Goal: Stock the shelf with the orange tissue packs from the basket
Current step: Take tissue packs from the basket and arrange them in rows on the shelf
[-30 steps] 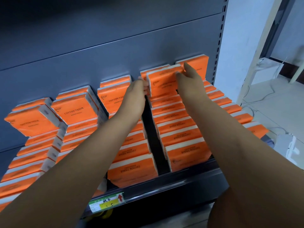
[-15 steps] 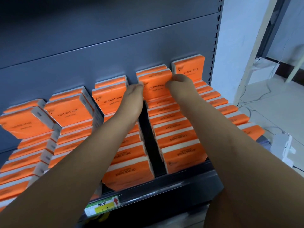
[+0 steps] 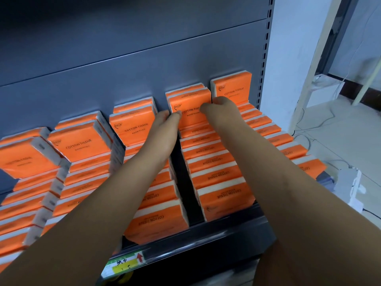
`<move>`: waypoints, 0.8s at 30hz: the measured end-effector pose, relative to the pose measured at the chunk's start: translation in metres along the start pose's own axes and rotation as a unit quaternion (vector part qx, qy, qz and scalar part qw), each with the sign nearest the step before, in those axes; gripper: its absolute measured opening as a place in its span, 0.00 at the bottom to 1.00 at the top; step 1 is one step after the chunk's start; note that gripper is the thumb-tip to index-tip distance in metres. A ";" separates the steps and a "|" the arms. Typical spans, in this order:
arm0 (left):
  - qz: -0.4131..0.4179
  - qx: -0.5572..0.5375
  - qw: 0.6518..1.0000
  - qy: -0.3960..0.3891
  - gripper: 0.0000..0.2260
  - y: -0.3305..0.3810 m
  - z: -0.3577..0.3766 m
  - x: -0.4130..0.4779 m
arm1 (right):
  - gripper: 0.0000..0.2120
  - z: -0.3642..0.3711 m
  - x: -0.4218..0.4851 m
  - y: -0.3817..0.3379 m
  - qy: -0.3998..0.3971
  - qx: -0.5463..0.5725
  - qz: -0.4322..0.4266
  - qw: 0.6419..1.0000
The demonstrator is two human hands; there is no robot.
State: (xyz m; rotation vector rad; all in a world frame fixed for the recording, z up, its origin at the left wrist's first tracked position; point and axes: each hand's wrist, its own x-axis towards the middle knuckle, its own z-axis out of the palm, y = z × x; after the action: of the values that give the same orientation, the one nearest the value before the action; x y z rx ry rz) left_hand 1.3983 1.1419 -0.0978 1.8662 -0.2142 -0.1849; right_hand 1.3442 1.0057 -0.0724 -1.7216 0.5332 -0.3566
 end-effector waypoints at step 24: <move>0.212 0.562 0.790 0.121 0.36 -0.037 -0.133 -0.116 | 0.31 0.078 -0.093 0.012 -0.014 -0.321 -0.339 0.884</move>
State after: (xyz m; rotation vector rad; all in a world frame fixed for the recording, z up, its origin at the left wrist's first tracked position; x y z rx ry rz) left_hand 1.3189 1.3038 -0.0913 2.9160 -0.6603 0.6442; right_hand 1.3034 1.1182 -0.0960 -2.5433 -0.0208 -0.7015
